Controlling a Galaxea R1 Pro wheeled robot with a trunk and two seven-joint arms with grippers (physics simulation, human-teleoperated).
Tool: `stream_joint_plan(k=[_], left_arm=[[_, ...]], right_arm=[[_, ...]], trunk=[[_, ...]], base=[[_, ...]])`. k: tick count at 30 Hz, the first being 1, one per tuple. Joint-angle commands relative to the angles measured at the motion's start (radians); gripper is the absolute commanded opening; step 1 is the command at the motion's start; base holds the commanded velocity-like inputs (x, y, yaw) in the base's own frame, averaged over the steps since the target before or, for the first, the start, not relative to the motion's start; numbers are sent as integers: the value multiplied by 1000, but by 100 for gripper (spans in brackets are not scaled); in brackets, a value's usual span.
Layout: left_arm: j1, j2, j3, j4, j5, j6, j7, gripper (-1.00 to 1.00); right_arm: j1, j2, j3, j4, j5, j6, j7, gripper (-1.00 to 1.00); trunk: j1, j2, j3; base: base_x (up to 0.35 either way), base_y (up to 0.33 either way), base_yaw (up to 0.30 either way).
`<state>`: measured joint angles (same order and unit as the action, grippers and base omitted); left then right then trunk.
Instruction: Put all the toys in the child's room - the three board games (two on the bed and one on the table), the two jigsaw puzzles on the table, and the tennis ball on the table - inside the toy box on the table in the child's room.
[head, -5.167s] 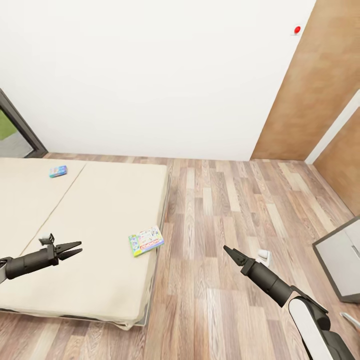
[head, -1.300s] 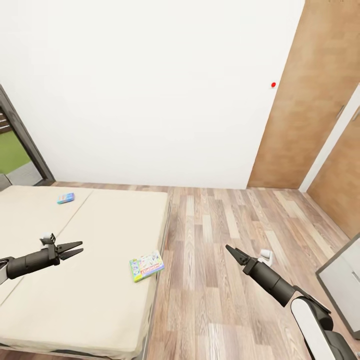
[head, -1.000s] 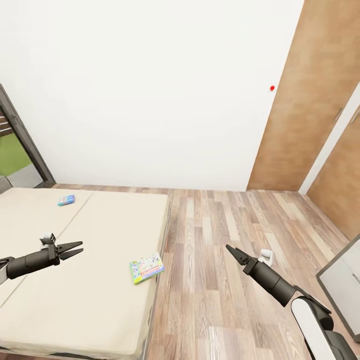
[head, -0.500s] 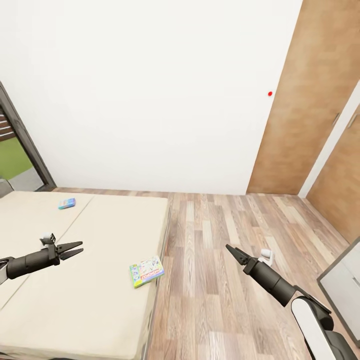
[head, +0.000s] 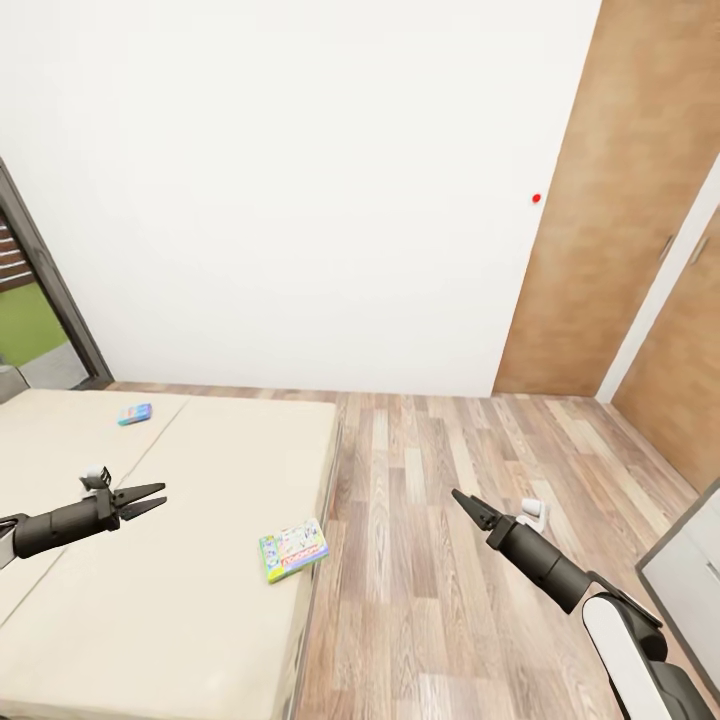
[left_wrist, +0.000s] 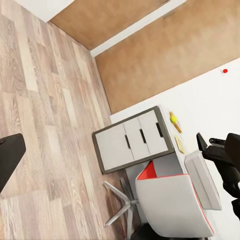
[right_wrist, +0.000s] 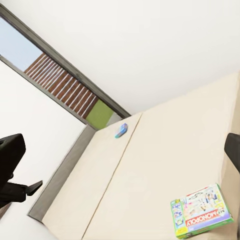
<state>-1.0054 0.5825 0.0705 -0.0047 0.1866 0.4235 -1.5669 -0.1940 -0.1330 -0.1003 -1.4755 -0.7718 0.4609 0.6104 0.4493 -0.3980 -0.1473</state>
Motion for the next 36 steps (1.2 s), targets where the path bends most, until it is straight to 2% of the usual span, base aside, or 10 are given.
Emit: stream_joint_plan(k=[1,24,36], left_arm=[[-1,0,6,0,-7,11,-4,100],[-1,-1,6,1,-6,11,-4,100],[-1,-1,6,1,-6,11,-4,100]], right_arm=[[-1,0,-1,0,-8,9,0,100],[-1,1,-1,0,-8,8,0,100],[-1,1,-1,0,-7,7,-3,100]], trunk=[[1,-2,0],[1,-2,37],[1,-2,41]], base=[[0,0,0],[0,0,0],[0,0,0]])
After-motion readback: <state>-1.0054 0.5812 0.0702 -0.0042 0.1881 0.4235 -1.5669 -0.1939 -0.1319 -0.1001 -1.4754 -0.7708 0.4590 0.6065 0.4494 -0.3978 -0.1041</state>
